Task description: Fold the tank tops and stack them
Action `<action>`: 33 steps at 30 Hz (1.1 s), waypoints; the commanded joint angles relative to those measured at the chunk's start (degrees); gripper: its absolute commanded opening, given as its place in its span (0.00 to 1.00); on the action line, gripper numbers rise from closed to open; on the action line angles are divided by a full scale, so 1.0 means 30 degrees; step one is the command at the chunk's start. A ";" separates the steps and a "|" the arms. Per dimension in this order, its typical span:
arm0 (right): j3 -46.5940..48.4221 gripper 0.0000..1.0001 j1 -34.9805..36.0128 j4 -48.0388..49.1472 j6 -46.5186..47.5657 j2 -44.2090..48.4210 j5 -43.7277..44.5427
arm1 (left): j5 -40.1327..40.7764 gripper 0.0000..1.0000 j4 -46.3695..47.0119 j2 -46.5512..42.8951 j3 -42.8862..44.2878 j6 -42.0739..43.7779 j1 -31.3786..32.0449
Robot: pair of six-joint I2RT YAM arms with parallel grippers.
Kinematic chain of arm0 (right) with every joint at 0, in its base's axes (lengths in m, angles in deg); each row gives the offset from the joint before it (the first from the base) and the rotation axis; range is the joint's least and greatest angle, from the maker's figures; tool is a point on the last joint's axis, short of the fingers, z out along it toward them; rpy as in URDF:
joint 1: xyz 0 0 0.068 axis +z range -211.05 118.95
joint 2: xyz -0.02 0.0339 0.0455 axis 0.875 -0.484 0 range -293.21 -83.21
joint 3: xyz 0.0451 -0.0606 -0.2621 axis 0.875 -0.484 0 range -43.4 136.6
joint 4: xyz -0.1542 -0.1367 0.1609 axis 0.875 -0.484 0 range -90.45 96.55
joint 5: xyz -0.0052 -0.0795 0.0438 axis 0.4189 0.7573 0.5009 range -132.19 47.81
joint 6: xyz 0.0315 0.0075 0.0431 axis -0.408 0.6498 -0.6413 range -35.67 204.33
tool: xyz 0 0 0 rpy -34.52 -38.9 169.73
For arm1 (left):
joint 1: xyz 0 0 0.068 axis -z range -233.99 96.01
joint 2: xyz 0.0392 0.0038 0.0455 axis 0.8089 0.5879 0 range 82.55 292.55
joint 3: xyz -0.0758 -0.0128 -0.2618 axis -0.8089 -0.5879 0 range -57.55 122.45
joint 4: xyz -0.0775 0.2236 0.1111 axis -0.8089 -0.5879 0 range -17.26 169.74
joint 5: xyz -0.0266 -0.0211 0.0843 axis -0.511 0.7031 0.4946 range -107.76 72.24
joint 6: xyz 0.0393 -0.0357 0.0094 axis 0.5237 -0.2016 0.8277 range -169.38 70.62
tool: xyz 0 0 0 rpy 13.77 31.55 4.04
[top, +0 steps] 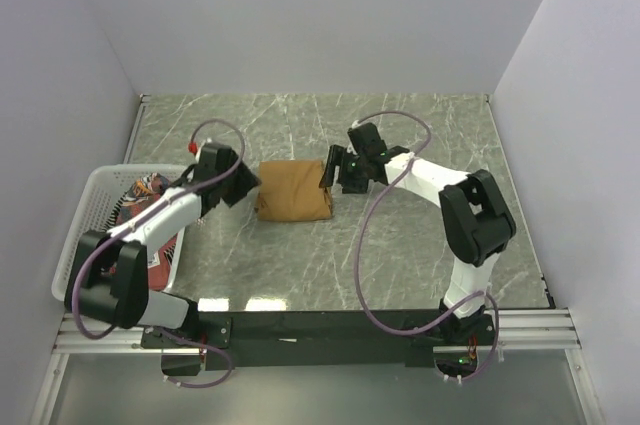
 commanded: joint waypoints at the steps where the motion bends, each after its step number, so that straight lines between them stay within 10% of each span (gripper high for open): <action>1: -0.0144 0.78 0.0178 0.2587 -0.0058 -0.1039 -0.0753 | 0.0167 0.60 0.0590 -0.1586 -0.2186 -0.0524 0.0521; 22: 0.1058 0.47 0.0588 0.2911 -0.0058 -0.3855 -0.0430 | 0.0372 0.23 0.1176 -0.0389 -0.5006 -0.0553 0.1519; 28: 0.1291 0.09 0.0413 0.2560 0.0030 -0.3973 -0.0284 | 0.0694 0.03 0.1001 -0.0212 -0.5124 -0.0613 0.1519; 33: 0.1584 0.04 0.0266 0.2267 0.0176 -0.3973 -0.0196 | 0.0549 0.03 0.0590 -0.1990 -0.5065 -0.0321 0.1519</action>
